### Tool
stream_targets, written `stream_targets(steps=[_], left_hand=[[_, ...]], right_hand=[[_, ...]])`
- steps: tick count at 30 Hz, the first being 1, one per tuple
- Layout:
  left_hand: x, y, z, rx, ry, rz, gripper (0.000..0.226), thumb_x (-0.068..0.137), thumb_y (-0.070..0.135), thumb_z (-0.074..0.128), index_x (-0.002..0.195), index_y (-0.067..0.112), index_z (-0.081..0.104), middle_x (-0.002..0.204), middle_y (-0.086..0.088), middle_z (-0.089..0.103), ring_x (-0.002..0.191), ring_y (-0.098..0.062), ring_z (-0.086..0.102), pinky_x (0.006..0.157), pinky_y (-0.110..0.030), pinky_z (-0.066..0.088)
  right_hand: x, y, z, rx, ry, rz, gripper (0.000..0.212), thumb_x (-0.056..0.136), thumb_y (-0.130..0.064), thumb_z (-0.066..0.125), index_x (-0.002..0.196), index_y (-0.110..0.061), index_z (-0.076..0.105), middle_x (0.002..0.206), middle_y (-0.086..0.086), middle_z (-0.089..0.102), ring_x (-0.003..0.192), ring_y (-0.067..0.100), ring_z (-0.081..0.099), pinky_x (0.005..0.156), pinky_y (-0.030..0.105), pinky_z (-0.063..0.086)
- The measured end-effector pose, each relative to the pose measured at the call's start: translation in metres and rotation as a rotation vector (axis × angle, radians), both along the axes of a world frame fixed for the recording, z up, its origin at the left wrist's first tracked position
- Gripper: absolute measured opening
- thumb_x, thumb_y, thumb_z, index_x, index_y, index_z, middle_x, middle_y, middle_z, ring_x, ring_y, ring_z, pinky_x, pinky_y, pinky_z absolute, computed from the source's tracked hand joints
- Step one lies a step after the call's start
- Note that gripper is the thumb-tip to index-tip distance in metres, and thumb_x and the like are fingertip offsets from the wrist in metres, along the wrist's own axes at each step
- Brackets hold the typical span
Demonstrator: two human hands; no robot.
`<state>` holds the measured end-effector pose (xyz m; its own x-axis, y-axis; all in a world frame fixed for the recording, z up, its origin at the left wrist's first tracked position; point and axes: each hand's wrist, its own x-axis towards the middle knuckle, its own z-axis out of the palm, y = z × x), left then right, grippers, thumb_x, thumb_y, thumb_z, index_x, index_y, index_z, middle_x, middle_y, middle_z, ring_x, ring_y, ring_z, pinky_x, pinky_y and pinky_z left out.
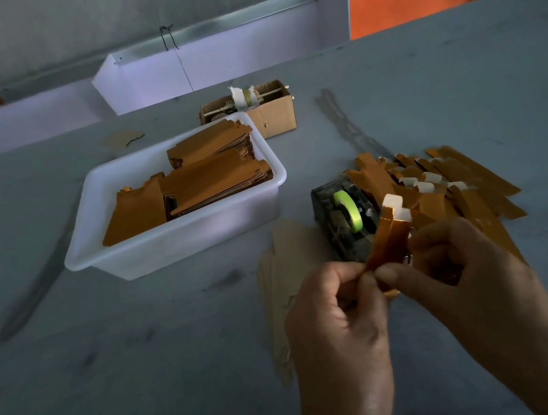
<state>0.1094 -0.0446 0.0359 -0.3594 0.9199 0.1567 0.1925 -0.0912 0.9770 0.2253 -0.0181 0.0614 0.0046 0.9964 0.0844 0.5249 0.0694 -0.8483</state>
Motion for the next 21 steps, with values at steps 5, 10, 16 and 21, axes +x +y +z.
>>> stream_targets(steps=[5, 10, 16, 21], left_hand=[[0.000, -0.003, 0.004, -0.122, -0.114, -0.128, 0.011, 0.087, 0.007, 0.067, 0.080, 0.015, 0.071, 0.069, -0.002, 0.072, 0.062, -0.013, 0.071, 0.057, -0.023, 0.056], [-0.006, 0.000, 0.008, -0.263, -0.178, -0.203, 0.016, 0.092, 0.016, 0.061, 0.092, 0.027, 0.073, 0.075, 0.005, 0.072, 0.072, -0.017, 0.072, 0.063, -0.034, 0.060], [-0.043, 0.015, 0.001, -0.255, 0.372, 0.003, 0.012, 0.094, 0.022, 0.056, 0.095, 0.026, 0.068, 0.087, 0.008, 0.072, 0.076, -0.005, 0.065, 0.065, -0.022, 0.050], [-0.076, 0.042, -0.014, -0.511, 0.721, 0.108, 0.039, 0.092, 0.047, 0.052, 0.113, 0.015, 0.060, 0.111, -0.006, 0.058, 0.104, -0.021, 0.054, 0.085, -0.031, 0.042]], right_hand=[[0.007, 0.000, -0.010, -0.239, 0.322, 0.066, 0.028, 0.055, -0.035, 0.070, 0.077, -0.018, 0.066, 0.069, 0.005, 0.067, 0.075, 0.026, 0.065, 0.068, 0.038, 0.053], [0.007, 0.005, -0.014, -0.221, 0.345, 0.138, 0.012, 0.074, -0.019, 0.066, 0.081, -0.028, 0.067, 0.072, 0.005, 0.065, 0.075, 0.021, 0.063, 0.078, 0.045, 0.051], [0.027, 0.036, -0.014, 0.000, 0.167, -0.083, 0.025, 0.089, -0.017, 0.056, 0.084, -0.041, 0.063, 0.076, 0.001, 0.063, 0.076, 0.025, 0.063, 0.072, 0.045, 0.052], [0.035, 0.078, -0.026, 0.097, -0.327, -0.229, 0.020, 0.092, -0.014, 0.052, 0.108, -0.012, 0.063, 0.082, 0.013, 0.064, 0.063, 0.022, 0.055, 0.054, 0.026, 0.042]])
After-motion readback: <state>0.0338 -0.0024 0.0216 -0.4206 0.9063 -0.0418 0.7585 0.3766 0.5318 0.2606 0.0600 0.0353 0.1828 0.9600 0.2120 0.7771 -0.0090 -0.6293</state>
